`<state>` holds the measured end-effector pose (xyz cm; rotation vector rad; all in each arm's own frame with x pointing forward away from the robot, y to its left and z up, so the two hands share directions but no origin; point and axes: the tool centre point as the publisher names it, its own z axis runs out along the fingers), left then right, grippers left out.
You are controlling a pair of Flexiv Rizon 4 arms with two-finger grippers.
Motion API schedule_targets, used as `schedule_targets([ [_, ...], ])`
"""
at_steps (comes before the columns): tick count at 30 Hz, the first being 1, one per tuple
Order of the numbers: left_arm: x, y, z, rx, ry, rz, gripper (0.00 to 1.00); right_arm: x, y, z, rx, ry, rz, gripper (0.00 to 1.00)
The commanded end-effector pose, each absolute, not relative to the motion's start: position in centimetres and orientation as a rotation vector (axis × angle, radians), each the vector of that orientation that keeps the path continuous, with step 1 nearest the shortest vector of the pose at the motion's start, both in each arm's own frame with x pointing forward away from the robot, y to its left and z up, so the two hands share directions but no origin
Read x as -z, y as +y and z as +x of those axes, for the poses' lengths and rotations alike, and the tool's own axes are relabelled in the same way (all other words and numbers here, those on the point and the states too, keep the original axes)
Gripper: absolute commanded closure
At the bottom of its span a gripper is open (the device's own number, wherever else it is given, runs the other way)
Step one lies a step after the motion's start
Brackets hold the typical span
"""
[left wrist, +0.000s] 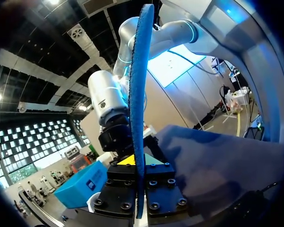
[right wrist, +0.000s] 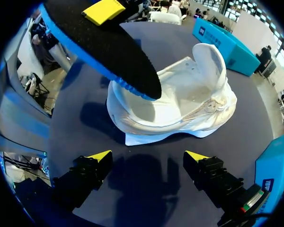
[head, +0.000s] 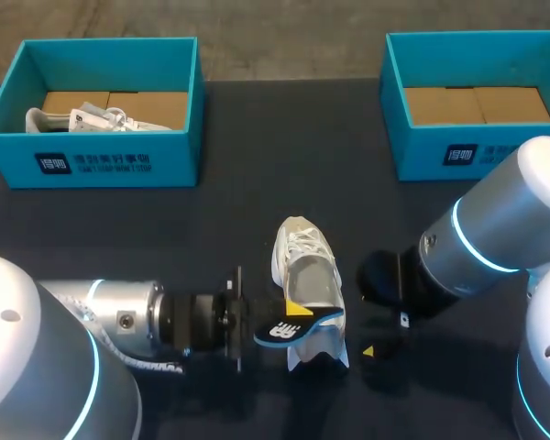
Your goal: Take the shoe out of the shoebox, open the shoe tongue, remove and reinsert the insole, then place the shoe into the shoebox
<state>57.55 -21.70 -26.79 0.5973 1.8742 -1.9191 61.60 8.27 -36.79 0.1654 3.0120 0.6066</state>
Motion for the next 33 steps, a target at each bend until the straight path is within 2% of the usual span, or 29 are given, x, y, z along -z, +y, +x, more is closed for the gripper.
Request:
schedule_targets([
  [1, 27.4, -22.2, 57.6, 1.925, 1.876, 0.585, 1.0, 36.8, 8.2, 61.4, -0.608, 3.01, 0.166, 0.0],
  [33, 29.7, -23.1, 60.2, 1.939, 1.906, 0.493, 1.0, 36.8, 8.2, 61.4, -0.608, 3.01, 0.166, 0.0],
])
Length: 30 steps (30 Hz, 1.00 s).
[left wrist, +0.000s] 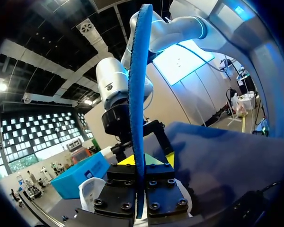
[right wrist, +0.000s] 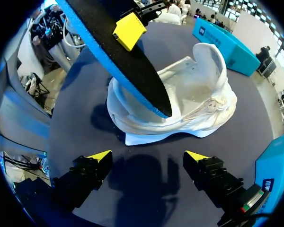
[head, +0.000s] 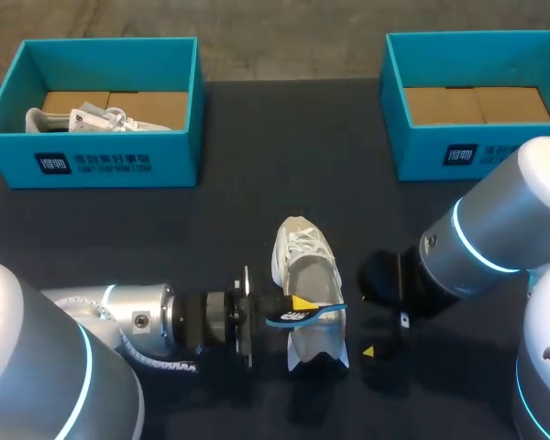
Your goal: Take the shoe out of the shoebox, open the shoe tongue, remove and reinsert the insole, then place the shoe into the shoebox
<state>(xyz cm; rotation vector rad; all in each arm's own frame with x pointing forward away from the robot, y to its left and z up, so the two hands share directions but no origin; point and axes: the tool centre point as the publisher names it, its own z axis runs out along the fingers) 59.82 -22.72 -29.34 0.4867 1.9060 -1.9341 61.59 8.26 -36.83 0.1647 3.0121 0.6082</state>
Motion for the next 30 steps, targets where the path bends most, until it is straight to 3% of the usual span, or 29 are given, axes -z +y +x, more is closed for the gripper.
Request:
schedule_targets([
  [1, 29.8, -23.2, 60.3, 1.939, 1.906, 0.494, 1.0, 36.8, 8.2, 61.4, -0.608, 3.01, 0.166, 0.0],
  [30, 32.3, -23.4, 61.7, 1.912, 1.859, 0.527, 1.0, 36.8, 8.2, 61.4, -0.608, 3.01, 0.166, 0.0],
])
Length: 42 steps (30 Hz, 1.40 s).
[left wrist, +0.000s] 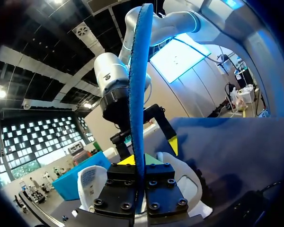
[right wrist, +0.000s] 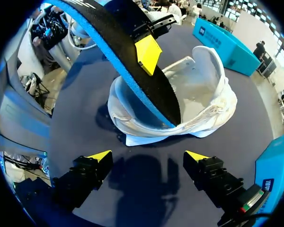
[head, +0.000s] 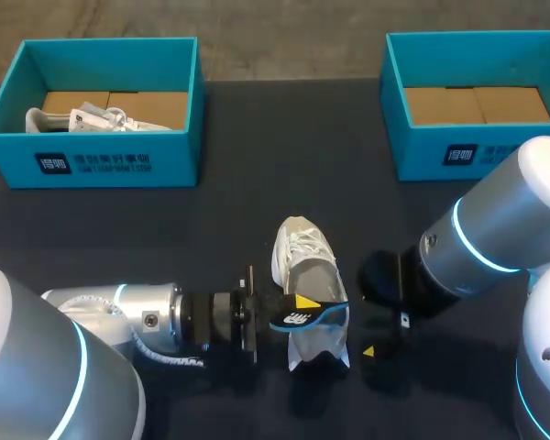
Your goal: Take the shoe out of the shoebox, open the shoe tongue, remove and reinsert the insole, then place the shoe into the shoebox
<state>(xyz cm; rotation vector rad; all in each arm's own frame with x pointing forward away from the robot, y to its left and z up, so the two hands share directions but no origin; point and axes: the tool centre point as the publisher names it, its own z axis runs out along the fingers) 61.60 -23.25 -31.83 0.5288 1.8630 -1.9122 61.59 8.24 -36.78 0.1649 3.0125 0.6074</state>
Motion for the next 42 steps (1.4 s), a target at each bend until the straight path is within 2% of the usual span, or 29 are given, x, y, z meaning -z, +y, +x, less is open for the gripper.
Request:
schedule_targets([
  [1, 32.4, -23.5, 61.8, 1.91, 1.859, 0.528, 1.0, 36.8, 8.2, 61.4, -0.608, 3.01, 0.166, 0.0],
  [42, 35.3, -23.8, 64.5, 1.658, 1.9, 0.545, 1.0, 36.8, 8.2, 61.4, -0.608, 3.01, 0.166, 0.0],
])
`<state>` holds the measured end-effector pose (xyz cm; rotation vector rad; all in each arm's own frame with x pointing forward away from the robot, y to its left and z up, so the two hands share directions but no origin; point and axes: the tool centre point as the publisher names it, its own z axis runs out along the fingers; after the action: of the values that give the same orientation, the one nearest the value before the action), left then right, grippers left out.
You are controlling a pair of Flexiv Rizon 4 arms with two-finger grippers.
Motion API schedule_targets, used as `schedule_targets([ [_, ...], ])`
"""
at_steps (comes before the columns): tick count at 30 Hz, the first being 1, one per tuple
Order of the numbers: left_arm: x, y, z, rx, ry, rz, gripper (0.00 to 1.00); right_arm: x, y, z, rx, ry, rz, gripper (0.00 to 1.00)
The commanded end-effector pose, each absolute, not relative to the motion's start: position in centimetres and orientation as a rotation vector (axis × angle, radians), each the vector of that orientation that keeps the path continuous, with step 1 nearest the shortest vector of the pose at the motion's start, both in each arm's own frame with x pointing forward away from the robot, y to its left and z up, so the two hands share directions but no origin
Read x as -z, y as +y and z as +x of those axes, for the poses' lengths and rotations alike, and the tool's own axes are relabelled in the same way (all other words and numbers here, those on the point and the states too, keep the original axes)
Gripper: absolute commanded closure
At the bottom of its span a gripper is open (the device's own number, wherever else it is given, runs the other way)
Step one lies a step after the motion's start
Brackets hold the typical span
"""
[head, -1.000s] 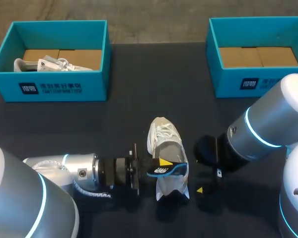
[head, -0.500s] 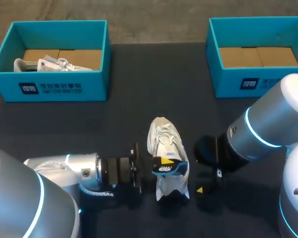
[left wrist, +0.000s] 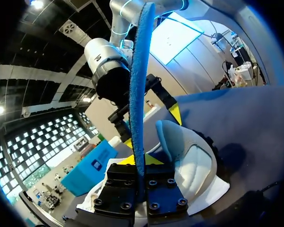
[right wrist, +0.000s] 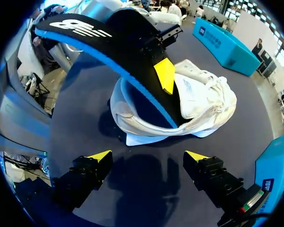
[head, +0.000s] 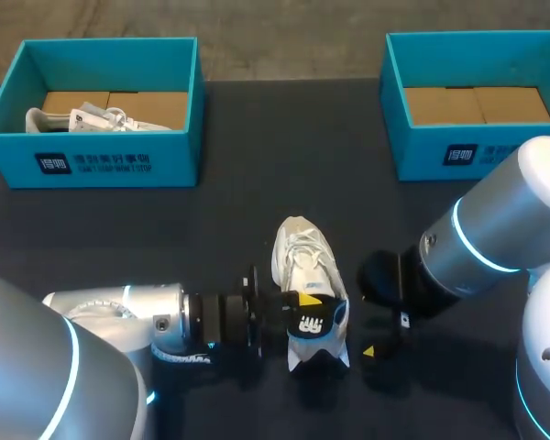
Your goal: Take the shoe out of the shoebox, open the shoe tongue, remove and reinsert the insole, then place the shoe into the shoebox
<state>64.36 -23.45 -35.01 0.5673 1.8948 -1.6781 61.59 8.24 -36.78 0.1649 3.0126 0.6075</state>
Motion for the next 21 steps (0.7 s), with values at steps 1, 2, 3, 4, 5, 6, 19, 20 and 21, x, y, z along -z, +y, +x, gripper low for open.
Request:
schedule_targets([
  [1, 35.22, -23.8, 64.6, 1.649, 1.903, 0.539, 1.0, 36.79, 8.23, 61.44, -0.608, 3.01, 0.166, 0.0],
  [2, 35.2, -23.81, 64.7, 1.64, 1.91, 0.533, 1.0, 36.79, 8.23, 61.44, -0.608, 3.01, 0.166, 0.0],
  [3, 35.21, -23.83, 64.78, 1.628, 1.919, 0.534, 1.0, 36.79, 8.23, 61.44, -0.608, 3.01, 0.166, 0.0],
  [4, 35.27, -23.87, 64.86, 1.615, 1.923, 0.533, 1.0, 36.79, 8.23, 61.44, -0.608, 3.01, 0.166, 0.0],
  [5, 35.31, -23.91, 64.91, 1.614, 1.931, 0.532, 1.0, 36.79, 8.23, 61.44, -0.608, 3.01, 0.166, 0.0],
  [6, 35.34, -23.94, 64.94, 1.612, 1.933, 0.532, 1.0, 36.79, 8.23, 61.44, -0.608, 3.01, 0.166, 0.0],
  [19, 34.79, -23.68, 64.56, 1.628, 1.953, 0.52, 1.0, 36.79, 8.23, 61.44, -0.608, 3.01, 0.166, 0.0],
  [20, 34.69, -23.62, 64.49, 1.629, 1.953, 0.519, 1.0, 36.79, 8.23, 61.44, -0.608, 3.01, 0.166, 0.0],
  [21, 34.62, -23.55, 64.42, 1.63, 1.953, 0.519, 1.0, 36.79, 8.23, 61.44, -0.608, 3.01, 0.166, 0.0],
])
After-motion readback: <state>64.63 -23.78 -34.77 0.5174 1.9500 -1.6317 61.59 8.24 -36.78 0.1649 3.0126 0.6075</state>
